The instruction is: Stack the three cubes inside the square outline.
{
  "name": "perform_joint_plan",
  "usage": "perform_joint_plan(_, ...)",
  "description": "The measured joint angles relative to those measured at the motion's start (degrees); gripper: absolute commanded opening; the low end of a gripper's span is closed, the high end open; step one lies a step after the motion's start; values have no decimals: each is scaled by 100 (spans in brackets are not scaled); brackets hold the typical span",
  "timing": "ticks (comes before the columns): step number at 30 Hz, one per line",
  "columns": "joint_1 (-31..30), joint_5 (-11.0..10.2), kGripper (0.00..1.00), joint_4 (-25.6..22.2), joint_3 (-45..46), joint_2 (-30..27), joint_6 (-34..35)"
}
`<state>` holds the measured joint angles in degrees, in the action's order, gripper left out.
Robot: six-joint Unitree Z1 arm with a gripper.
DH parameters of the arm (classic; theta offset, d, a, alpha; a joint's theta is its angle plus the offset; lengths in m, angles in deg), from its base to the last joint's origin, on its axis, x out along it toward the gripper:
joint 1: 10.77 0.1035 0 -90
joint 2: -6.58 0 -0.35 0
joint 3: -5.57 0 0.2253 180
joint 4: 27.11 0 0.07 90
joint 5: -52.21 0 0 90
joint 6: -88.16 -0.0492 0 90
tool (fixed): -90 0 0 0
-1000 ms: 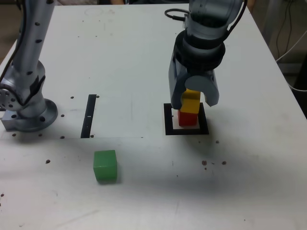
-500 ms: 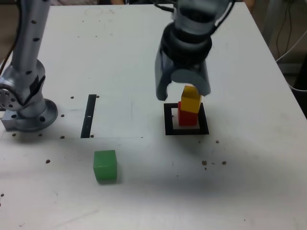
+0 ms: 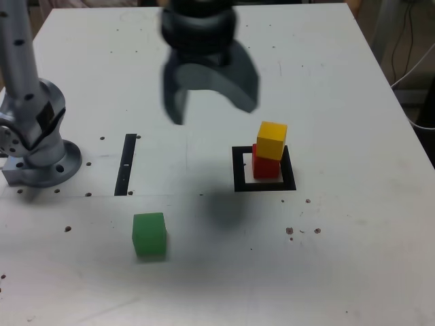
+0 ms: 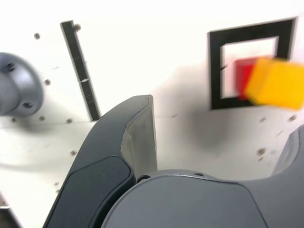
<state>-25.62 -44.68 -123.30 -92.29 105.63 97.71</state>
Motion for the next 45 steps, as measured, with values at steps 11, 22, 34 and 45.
perform_joint_plan(11, -727, 1087, 99, 976, 2035, -1428, 1807)
perform_joint_plan(22, -1704, 1829, 99, 1322, 2079, -973, 3270)
perform_joint_plan(34, -2258, 1685, 100, 2673, 2613, -197, 2835)
perform_joint_plan(45, -2262, 1643, 95, 3469, 3107, -95, 2681)
